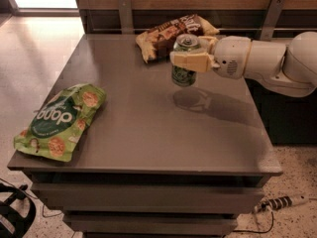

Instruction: Move green can near green rice chip bag

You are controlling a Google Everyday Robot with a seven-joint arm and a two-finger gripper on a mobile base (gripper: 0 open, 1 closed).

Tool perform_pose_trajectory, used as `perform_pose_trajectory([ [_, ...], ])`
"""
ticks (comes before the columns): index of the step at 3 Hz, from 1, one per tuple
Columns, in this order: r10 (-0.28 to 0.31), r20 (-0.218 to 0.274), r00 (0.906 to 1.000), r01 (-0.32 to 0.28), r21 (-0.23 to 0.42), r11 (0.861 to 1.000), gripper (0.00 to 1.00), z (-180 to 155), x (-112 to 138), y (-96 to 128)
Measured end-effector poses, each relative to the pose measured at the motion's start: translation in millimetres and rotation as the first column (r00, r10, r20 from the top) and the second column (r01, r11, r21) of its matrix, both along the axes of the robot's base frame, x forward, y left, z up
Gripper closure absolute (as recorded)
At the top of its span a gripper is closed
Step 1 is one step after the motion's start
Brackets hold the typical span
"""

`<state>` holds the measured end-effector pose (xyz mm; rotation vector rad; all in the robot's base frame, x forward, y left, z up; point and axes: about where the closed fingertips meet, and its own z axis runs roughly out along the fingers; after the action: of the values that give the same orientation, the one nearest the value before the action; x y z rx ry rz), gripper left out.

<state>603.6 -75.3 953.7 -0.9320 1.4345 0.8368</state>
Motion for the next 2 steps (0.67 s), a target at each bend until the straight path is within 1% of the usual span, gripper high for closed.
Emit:
perform_pose_trajectory([
  [1,0.058,-0.009,0.9983,-0.058,0.013,0.998,1.00,-1.6,-22.8,26.2],
  [2,0.139,-0.033,0.9898,-0.138,0.021,0.990,1.00,-9.6,-39.0,50.0],
])
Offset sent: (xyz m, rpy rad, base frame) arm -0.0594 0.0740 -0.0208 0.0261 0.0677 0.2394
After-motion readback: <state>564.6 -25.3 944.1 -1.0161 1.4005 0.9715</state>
